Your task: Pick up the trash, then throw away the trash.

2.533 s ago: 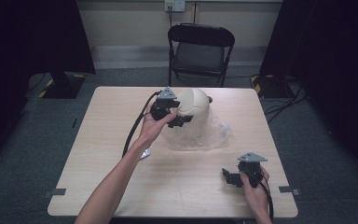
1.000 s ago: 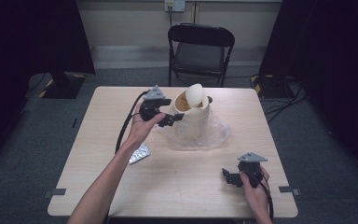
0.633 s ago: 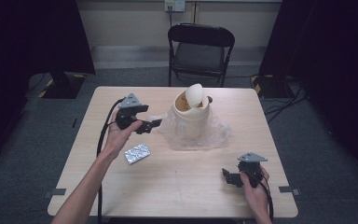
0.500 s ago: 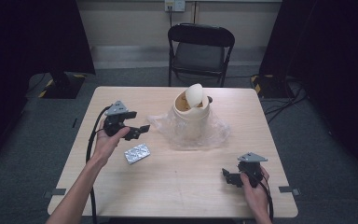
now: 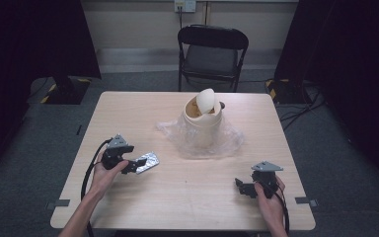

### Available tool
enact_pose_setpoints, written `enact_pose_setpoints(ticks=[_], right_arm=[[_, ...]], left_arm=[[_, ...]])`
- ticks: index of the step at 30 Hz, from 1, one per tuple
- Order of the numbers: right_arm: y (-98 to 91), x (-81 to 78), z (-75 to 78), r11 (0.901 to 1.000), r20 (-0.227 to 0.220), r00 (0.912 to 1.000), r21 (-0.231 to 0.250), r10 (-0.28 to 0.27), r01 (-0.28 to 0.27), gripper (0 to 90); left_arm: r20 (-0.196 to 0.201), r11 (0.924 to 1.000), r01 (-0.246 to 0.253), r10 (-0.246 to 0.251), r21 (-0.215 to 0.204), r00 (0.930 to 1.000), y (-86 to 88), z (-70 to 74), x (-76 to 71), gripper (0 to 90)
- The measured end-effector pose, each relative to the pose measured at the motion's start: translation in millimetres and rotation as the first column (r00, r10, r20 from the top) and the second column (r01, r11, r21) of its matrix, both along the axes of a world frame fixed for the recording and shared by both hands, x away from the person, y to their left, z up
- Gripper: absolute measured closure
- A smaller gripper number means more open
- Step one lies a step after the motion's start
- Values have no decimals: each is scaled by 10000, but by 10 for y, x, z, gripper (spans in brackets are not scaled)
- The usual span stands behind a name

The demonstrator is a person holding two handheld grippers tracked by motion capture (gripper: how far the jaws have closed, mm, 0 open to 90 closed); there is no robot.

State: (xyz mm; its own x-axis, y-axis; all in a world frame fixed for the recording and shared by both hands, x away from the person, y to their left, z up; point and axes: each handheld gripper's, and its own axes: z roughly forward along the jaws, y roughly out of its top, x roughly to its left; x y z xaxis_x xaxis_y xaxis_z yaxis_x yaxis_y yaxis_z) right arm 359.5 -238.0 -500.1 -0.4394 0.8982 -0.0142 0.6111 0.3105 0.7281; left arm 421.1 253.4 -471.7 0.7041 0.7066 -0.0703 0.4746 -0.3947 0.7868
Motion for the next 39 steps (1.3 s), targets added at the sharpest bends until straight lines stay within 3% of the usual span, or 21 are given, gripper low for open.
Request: enact_pose_setpoints(ticks=[2, 4, 6, 13, 15, 19, 27, 30, 31, 32, 39], right_arm=[[0, 0, 0, 10000, 0, 10000, 0, 0, 0, 92], [0, 0, 0, 10000, -5, 10000, 3, -5, 5, 92], [1, 0, 1, 10000, -7, 10000, 5, -7, 7, 92], [1, -1, 1, 10000, -17, 10000, 10, -15, 15, 92], [1, -1, 1, 10000, -9, 10000, 0, -10, 10, 92], [1, 0, 1, 10000, -5, 10000, 0, -5, 5, 92], [2, -2, 1, 10000, -29, 10000, 8, -19, 19, 92], [1, -1, 0, 10000, -7, 10000, 0, -9, 9, 92], [0, 0, 0, 10000, -1, 10000, -1, -3, 3, 92], [1, 0, 0, 10000, -5, 10000, 2, -5, 5, 92], [1, 0, 1, 10000, -6, 10000, 2, -8, 8, 92]], left_arm=[[-252, 10000, 54, -54, 21, 9997, 26, -57, 18, 185], [-83, 9998, 1, 0, 199, 10000, 21, -106, 11, 196], [-320, 9997, 109, -103, 198, 9994, 17, -167, 8, 196], [-436, 9993, 250, -238, 271, 9988, 9, -227, -32, 191], [-432, 9985, 287, -267, 471, 9987, 4, -249, -39, 196], [-312, 9991, 191, -180, 380, 9994, -10, -286, -33, 195], [-75, 9947, 294, -288, 981, 9996, -58, -289, -56, 182], [5, 9945, 372, -374, 980, 9993, -72, -291, -58, 193], [28, 9952, 372, -376, 909, 9993, -74, -290, -60, 212], [116, 9948, 466, -478, 910, 9988, -66, -283, -58, 306], [140, 9950, 449, -463, 896, 9988, -62, -282, -58, 334]])
